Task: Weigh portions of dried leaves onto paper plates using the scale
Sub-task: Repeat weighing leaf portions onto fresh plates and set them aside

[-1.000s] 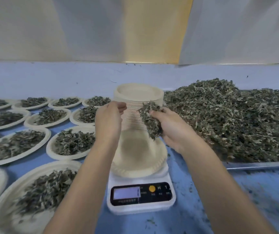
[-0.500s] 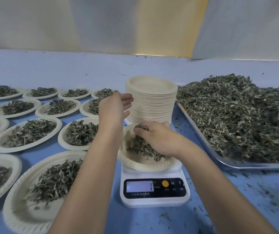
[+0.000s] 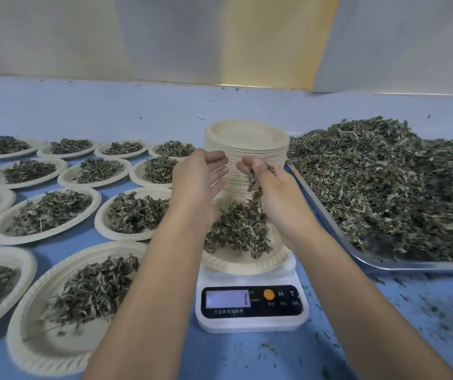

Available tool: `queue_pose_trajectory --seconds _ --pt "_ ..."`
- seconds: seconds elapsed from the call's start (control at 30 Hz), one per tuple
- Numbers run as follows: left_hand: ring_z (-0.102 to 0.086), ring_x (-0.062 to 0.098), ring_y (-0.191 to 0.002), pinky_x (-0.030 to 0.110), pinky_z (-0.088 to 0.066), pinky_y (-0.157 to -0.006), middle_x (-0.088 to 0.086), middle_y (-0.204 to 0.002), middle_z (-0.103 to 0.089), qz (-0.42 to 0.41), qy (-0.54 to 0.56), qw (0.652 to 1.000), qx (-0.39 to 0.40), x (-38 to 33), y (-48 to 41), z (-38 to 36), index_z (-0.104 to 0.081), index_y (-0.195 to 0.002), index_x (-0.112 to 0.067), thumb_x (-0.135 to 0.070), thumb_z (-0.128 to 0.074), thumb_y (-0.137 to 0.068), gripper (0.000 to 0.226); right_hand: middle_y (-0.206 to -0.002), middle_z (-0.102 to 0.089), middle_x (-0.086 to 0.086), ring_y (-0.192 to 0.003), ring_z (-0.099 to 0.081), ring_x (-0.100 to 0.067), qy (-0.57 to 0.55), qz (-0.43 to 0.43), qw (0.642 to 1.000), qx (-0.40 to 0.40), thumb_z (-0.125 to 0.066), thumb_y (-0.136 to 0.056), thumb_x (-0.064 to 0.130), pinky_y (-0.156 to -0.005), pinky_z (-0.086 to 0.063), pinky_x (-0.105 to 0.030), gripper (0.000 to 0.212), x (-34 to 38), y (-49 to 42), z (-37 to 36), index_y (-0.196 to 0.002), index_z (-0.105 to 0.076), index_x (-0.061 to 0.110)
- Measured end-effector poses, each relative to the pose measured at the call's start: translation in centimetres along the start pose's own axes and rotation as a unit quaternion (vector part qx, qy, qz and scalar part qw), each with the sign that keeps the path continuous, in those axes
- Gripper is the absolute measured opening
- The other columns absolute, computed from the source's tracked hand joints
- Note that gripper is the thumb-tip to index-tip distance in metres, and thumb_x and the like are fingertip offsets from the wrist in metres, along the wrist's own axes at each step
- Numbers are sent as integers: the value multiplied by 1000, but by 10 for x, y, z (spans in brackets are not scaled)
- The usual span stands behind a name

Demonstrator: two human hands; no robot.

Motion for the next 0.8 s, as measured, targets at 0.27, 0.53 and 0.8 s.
queue_pose_trajectory --seconds 0.27,0.53,0.8 --pt "-53 20 -75 30 -47 -75 9 -92 -54 131 110 982 77 19 17 -34 -54 -106 -4 -18 -37 -97 24 -121 -65 9 -111 -57 1 -76 42 996 -36 -39 -102 25 -96 -44 -20 28 15 4 -1 -122 -58 18" --pt "-48 21 -101 33 -39 -104 10 -108 -48 194 181 958 106 27 25 -49 -50 -112 -14 -28 -35 -100 24 -132 -54 -3 -133 -40 -17 8 44 999 -27 -42 -101 22 -112 -32 -39 30 9 2 -9 -127 -57 18" --pt "-60 25 -100 34 -46 -92 14 -111 -62 155 151 973 81 19 18 -35 -55 -118 -1 -24 -32 -100 37 -107 -61 17 -97 -55 13 -32 29 999 -33 -42 -102 25 -83 -43 -7 28 8 1 -1 -124 -59 21"
Point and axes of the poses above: each hand's wrist, its own y-axis away from the middle knuckle, its own z-axis out of the back of the hand, x = y × z, the point moved 7 cm from there along -y, towards the middle knuckle
